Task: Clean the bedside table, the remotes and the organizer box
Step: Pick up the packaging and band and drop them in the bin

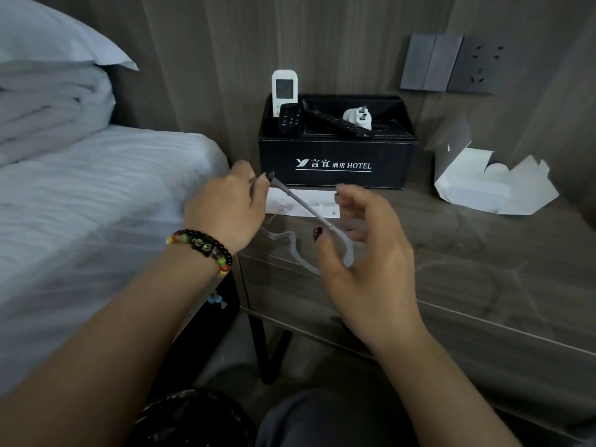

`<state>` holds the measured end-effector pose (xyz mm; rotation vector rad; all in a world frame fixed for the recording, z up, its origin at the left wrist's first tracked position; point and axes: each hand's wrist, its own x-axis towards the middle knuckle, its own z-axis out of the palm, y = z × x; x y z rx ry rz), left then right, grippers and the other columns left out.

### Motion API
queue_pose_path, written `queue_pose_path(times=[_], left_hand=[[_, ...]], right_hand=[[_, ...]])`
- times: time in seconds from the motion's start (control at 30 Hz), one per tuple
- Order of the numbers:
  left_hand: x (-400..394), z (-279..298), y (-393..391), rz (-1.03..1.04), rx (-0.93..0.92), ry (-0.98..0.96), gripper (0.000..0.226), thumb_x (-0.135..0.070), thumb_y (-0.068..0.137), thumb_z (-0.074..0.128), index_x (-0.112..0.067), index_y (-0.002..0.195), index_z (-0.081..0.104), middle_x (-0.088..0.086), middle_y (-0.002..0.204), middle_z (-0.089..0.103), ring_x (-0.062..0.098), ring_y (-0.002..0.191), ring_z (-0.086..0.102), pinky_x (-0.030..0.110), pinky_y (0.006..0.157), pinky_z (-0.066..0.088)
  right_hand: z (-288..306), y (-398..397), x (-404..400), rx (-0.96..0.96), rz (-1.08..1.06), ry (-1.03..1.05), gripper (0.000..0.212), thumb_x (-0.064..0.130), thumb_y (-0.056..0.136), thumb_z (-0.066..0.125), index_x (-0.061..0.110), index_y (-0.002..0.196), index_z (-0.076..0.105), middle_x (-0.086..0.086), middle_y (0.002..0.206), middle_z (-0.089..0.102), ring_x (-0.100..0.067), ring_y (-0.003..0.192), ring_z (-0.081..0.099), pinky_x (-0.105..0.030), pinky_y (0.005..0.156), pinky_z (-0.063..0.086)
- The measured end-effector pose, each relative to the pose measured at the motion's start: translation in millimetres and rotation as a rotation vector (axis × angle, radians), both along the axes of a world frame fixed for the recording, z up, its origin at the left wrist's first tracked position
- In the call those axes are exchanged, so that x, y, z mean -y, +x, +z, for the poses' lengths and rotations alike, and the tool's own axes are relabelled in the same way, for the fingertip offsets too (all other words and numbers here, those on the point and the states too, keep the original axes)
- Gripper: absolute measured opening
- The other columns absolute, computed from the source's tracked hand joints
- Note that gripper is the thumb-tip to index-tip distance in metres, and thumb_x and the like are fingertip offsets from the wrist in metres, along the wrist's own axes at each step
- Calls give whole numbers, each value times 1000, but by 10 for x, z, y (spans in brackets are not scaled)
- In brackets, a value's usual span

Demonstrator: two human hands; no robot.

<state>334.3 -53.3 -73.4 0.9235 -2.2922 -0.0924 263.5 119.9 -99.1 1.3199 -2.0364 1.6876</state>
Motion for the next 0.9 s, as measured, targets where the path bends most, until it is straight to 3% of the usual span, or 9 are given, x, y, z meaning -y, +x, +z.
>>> queue_pose_path(times=[0.13,0.23,0.4,0.5,0.6,0.67,0.73,0.8,0.9], left_hand=[[-275,365,218,-94,-113,-29,31,-38,97,40,-11,92,54,-1,57,48,30,64,51,38,58,41],[-529,543,303,-154,-152,-25,28,-37,97,43,-13,91,56,-3,54,48,23,59,52,37,58,41],[-893,657,361,-248,-171,102,35,-43,97,40,-18,81,58,-7,44,53,5,46,51,22,49,34],[-896,663,246,-319,-407,378,49,-45,101,33,-10,79,61,-2,44,57,10,37,52,19,44,40],[-652,510,-72,-236,-518,549,29,-28,98,46,-14,76,58,0,45,56,16,41,53,22,45,38],[-450,294,-336,-194,-365,583,15,-19,92,54,-21,77,55,-1,62,63,16,58,61,23,50,44],[-261,67,-582,-168,-129,529,10,-19,90,57,-25,83,58,-3,85,65,19,85,65,29,72,54],[-167,-65,-756,-145,54,454,5,-21,92,58,-22,96,61,-3,103,63,20,103,61,30,90,48],[-86,-114,-912,-151,179,422,11,-18,93,57,-17,102,63,2,117,62,20,108,58,23,86,42]], right_hand=[[-2,37,-41,0,-8,176,89,40,72,76,20,145,28,5,139,37,-11,131,34,-25,108,32],[-26,135,-59,9,25,287,106,57,62,73,26,148,19,7,145,30,-12,135,30,-38,112,33],[-85,210,-248,80,181,286,92,52,65,74,35,142,26,18,125,46,-4,105,54,-34,88,52],[-107,105,-426,147,202,217,75,44,66,73,39,132,37,21,109,49,-3,85,55,-25,73,53],[-29,-36,-621,309,244,129,60,32,69,76,38,122,47,14,105,58,-7,73,58,-11,61,47],[41,-123,-744,410,283,79,51,29,70,76,41,114,52,13,102,60,-6,76,60,-7,61,46],[89,-206,-844,454,287,42,46,27,70,75,43,107,53,13,100,61,1,79,61,-5,61,46],[105,-271,-926,486,287,34,50,23,72,76,40,114,52,13,103,61,8,75,60,-3,57,44],[79,-321,-1003,470,260,85,66,25,74,76,29,133,46,16,109,57,7,79,59,-3,58,44]])
